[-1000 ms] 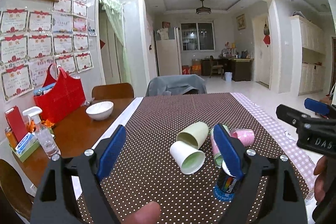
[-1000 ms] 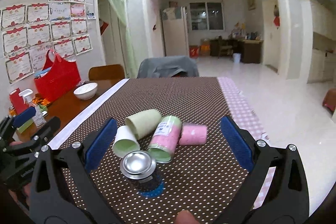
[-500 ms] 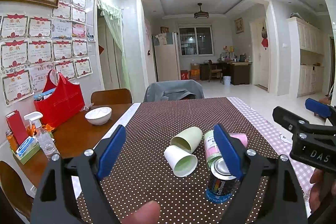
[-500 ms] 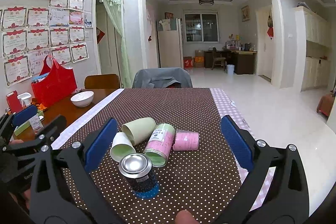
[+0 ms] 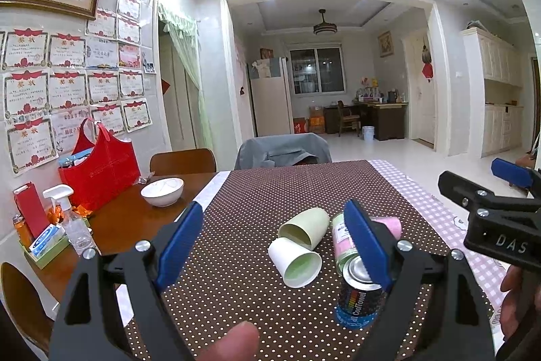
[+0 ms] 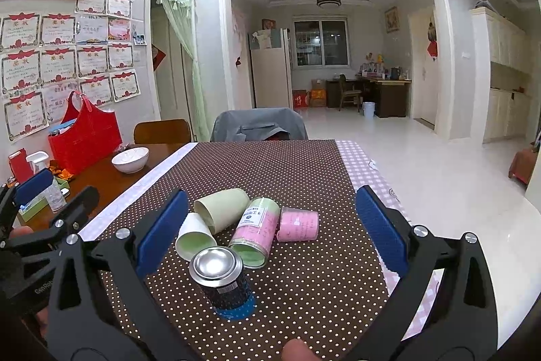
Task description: Flip cup upside down
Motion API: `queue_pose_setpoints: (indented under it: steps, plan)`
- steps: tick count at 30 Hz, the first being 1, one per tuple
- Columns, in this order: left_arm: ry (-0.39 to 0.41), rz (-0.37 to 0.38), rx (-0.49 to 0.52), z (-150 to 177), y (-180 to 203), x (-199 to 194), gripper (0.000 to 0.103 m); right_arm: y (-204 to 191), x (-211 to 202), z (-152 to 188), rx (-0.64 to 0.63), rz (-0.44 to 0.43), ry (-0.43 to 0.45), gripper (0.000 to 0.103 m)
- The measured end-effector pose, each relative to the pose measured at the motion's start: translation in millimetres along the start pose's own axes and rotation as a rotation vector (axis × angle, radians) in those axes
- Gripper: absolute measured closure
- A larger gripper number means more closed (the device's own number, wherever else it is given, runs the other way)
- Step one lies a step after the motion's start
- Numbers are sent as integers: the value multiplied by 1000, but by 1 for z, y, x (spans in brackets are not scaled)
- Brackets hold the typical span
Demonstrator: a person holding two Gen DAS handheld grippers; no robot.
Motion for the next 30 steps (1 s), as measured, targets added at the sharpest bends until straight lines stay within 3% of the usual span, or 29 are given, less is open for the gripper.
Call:
queue_pose_setpoints:
  steps: [24, 26, 30]
  plan:
    - [30, 7, 0, -3, -2, -5, 19, -1, 2, 1, 3, -4, -8, 6]
    - [30, 1, -6, -3, -4, -5, 10, -1, 3, 2, 2, -6, -11, 6]
    - [25, -1, -25, -3, -7, -4, 9, 0, 3, 2, 1, -7, -13, 6]
Point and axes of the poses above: each gripper's, at about its wrist camera, not at the fingertips, and x roughly the way its jaws point, y to its right, z to its underside, the point moved 5 cm from there along x, roughly the way its jaws point, and after that the axes turned 7 degrees about -y, right-handed, at the moved point
